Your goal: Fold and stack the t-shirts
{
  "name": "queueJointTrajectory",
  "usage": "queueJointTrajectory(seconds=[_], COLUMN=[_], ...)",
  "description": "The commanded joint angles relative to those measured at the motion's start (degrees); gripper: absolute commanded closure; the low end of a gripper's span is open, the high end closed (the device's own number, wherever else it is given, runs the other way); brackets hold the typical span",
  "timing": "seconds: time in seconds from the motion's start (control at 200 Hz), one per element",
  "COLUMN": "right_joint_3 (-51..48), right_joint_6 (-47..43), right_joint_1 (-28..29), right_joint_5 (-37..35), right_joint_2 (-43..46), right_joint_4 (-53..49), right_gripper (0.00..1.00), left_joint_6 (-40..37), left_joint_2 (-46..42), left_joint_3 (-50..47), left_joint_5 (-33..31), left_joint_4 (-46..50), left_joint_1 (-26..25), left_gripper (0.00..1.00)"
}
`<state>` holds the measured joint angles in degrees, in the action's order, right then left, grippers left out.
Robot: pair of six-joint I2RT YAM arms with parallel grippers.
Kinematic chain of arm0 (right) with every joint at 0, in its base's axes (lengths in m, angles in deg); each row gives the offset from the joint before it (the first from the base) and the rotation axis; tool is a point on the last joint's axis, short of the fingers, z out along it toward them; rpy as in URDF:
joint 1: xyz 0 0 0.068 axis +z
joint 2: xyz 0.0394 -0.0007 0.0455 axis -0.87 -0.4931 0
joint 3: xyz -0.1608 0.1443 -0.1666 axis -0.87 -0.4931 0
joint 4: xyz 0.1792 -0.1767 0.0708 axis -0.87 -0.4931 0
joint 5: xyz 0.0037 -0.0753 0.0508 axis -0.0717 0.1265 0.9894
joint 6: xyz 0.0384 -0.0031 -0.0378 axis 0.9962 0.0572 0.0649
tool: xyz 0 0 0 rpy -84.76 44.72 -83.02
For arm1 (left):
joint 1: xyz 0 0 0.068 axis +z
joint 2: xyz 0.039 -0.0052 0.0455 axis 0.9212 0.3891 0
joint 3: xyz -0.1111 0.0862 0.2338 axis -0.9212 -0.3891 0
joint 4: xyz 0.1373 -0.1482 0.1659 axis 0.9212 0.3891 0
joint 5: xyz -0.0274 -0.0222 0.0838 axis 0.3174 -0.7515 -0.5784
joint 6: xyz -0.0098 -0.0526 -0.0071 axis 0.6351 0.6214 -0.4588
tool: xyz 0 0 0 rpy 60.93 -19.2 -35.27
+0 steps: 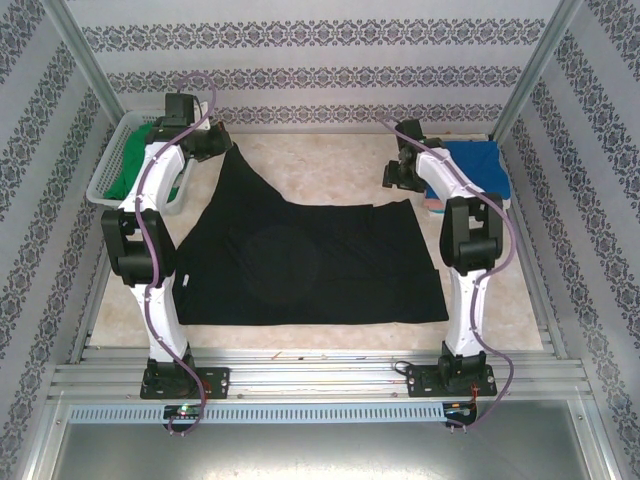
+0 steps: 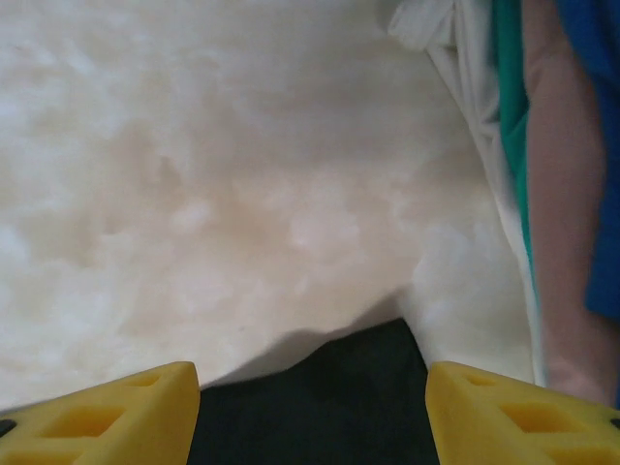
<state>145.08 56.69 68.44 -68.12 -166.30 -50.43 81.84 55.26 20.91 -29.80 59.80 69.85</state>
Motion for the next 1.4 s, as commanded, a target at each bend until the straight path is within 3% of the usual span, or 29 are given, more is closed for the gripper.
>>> queueJointTrajectory(seconds=[0.0,0.435,0.719,0.879,0.999,1.249,1.394], right_joint_3=[4.8,6.1,3.9,2.7,1.4,-6.5,-15.3], right_joint_6=[-1.2,3.9,5.2,5.9,5.4,0.8,-3.6], right_joint_1=[-0.2,-2.0,-2.7,-3.3,-3.2,-4.4,-5.9], right_joint_5=[-4.6,-2.3,6.3,4.4,2.7,2.0,5.6], right_joint_2=[-4.4,-9.1,-8.2,-5.8,-1.6,10.0,15.5], right_joint_4=[-8.2,-9.7,-5.3,-5.0,-5.0,-3.0,2.4], right_gripper=[0.37,0.37,0.53,0.79,0.88,0.94,0.98], left_joint_6=[-0.6,0.2,0.3,-0.6,-1.1,2.4,1.3], left_joint_2=[-2.9,-2.4,-1.9,-0.8,-0.8,-5.5,-13.3], left_joint_3=[-1.5,-1.5,-1.6,0.1,1.9,-1.1,-9.8], left_joint_5=[1.4,3.2,3.6,5.9,6.4,15.4,13.8], left_joint_4=[-2.8,-4.1,-4.9,-3.6,-2.3,-6.3,-7.9], left_joint_1=[0.8,0.8,0.8,0.8,0.9,2.5,3.4], left_gripper=[1.00,1.00,1.00,1.00,1.00,1.00,1.00])
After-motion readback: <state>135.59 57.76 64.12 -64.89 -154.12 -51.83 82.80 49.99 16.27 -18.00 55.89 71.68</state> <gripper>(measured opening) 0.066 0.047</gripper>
